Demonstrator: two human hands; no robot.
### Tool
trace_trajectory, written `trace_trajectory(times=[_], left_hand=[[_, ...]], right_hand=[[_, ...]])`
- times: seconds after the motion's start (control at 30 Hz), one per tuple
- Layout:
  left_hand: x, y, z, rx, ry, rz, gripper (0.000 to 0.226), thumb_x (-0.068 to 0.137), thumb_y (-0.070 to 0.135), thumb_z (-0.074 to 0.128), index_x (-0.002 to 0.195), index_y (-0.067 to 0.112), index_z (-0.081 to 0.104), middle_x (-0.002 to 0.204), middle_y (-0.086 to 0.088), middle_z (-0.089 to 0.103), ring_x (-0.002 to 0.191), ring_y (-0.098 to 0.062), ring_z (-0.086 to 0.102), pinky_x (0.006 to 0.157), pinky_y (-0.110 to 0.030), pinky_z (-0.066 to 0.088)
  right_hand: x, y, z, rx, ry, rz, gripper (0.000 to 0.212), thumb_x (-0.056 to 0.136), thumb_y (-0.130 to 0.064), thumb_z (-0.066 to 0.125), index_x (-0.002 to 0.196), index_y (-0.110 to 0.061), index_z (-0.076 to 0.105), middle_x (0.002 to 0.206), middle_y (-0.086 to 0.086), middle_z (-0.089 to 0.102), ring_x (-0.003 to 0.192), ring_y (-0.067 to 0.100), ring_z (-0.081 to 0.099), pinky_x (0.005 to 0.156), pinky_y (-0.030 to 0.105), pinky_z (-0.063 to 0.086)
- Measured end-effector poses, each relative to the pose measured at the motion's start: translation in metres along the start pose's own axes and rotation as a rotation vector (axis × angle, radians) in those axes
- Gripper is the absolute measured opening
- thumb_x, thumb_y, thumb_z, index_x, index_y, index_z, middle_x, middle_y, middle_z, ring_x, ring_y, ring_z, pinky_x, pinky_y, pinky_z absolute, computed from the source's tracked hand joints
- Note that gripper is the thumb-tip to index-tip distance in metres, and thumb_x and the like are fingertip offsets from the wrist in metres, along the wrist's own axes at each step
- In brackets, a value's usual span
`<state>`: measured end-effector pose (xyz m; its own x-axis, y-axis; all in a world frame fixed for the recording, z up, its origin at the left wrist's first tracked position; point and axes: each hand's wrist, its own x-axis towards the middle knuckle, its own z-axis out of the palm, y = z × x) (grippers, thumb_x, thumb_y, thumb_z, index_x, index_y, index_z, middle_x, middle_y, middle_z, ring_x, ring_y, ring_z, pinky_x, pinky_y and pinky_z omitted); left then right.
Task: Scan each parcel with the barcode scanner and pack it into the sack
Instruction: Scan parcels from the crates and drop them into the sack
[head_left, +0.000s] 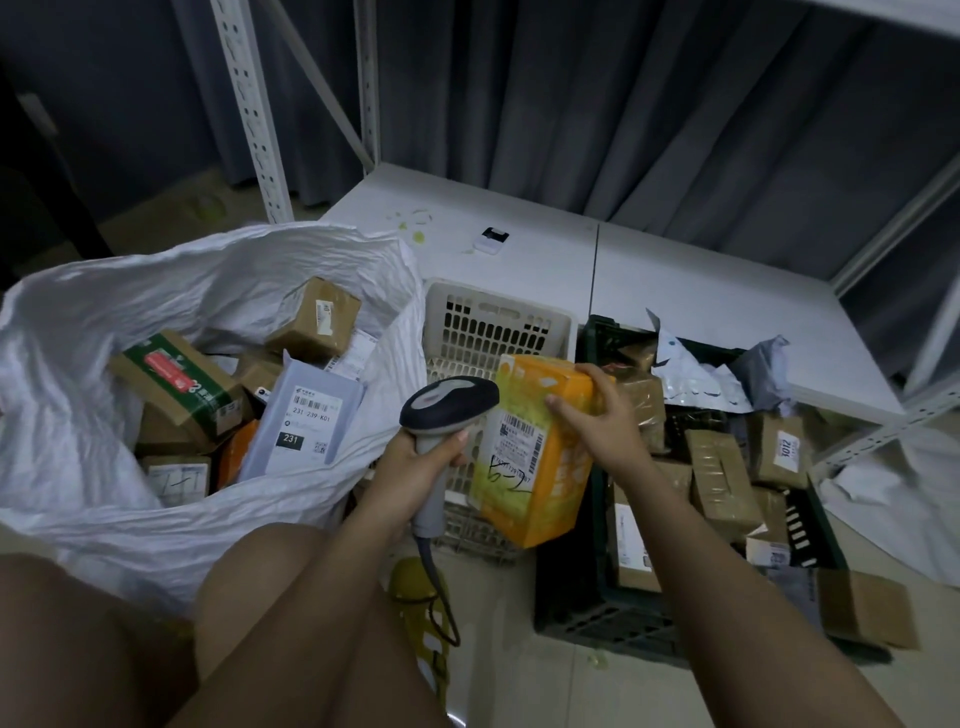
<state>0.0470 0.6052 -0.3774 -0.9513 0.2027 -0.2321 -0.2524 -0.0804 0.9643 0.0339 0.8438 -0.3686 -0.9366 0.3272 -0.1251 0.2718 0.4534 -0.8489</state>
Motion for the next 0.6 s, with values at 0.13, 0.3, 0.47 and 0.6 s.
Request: trace_trajectory(times=[0.13,0.3,0.47,0.6], left_hand=[[-0.006,0.0,0.001,0.088,-0.066,0.025,0.018,0.09,0.017,0.066,0.108,0.018,0.064,0.087,0.0,0.07,0.078,-0.01,0.068,0.07,-0.024,0.051],[-0.012,-0.002,0.0,0.257,-0.155,0.032,0.005,0.091,0.019,0.064,0.093,0.015,0.066,0.082,-0.007,0.069,0.079,-0.015,0.066,0.074,-0.028,0.052],[-0.019,-0.001,0.006,0.276,-0.207,0.078,0.001,0.092,0.018,0.063,0.091,0.017,0.062,0.069,0.005,0.065,0.065,-0.001,0.063,0.064,-0.014,0.048],[-0.021,0.001,0.01,0.252,-0.185,0.082,0.029,0.09,0.015,0.065,0.117,0.013,0.056,0.083,0.007,0.065,0.065,0.004,0.063,0.061,-0.011,0.047]], right_hand=[[0.001,-0.004,-0.005,0.097,-0.03,0.036,0.074,0.071,-0.057,0.074,0.135,-0.04,0.043,0.137,0.005,0.044,0.115,0.029,0.055,0.085,0.048,0.057],[-0.002,0.002,-0.013,0.215,0.047,0.044,0.054,0.088,-0.03,0.068,0.137,-0.029,0.044,0.133,0.006,0.047,0.105,0.025,0.058,0.069,0.032,0.056],[-0.006,0.007,-0.019,0.246,0.053,0.038,0.053,0.09,-0.029,0.066,0.138,-0.031,0.043,0.124,-0.001,0.044,0.094,0.013,0.055,0.062,0.023,0.05],[-0.006,0.01,-0.021,0.272,0.057,0.039,0.054,0.089,-0.029,0.068,0.137,-0.031,0.045,0.126,-0.001,0.046,0.105,0.022,0.056,0.067,0.027,0.053]])
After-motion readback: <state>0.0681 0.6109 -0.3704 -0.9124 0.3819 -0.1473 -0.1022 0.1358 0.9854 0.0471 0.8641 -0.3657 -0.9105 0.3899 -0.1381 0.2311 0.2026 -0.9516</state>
